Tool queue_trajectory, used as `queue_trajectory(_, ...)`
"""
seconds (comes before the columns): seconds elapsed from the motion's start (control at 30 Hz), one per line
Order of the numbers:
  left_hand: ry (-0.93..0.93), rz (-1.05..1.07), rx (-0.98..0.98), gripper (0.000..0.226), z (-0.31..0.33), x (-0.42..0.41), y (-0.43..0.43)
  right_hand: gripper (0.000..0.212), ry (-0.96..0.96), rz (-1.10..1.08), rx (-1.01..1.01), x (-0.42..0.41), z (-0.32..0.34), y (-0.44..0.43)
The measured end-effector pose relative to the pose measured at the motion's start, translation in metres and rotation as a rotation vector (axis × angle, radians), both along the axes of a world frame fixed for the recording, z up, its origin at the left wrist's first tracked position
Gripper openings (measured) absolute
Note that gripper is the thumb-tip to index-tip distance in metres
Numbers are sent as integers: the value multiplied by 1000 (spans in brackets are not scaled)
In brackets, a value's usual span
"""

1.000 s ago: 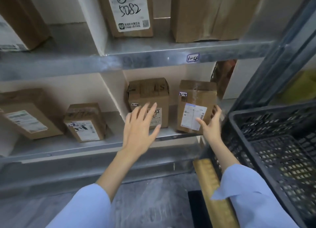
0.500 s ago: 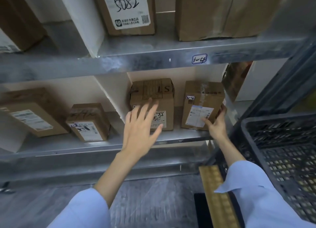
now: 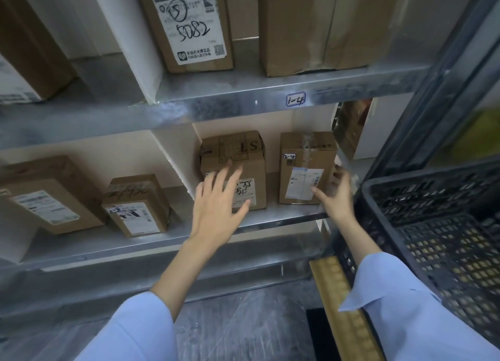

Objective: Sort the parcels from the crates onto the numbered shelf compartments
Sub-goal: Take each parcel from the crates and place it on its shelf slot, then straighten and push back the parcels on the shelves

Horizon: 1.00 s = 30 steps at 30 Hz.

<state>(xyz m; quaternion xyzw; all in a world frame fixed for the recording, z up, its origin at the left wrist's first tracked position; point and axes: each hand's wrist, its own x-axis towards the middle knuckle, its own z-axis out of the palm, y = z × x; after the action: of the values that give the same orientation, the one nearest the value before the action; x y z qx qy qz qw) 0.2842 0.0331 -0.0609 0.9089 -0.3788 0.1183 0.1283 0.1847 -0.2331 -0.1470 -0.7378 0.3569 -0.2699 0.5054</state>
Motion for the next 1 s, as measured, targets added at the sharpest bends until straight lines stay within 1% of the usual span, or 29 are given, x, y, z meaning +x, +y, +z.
queue_trajectory(0.17,44,20,-12,70,0,9,-5,89,17,-42,-55,-1,3,9)
queue_trajectory(0.27,61,39,-24,71,-2,12,-10,90,-2,-52,-32,4,5,8)
queue_trajectory(0.4,38,50,-79,69,-5,15,-13,93,9,-73,7,8,4,6)
queue_trajectory(0.57,52,55,-98,68,-9,20,-15,86,0,-42,-14,11,-3,2)
queue_trajectory(0.7,43,57,-157,63,-13,20,-16,83,40,-37,-12,17,-12,-3)
queue_trajectory(1.0,6,91,-173,61,-17,20,-21,78,67,-19,11,29,-23,-22)
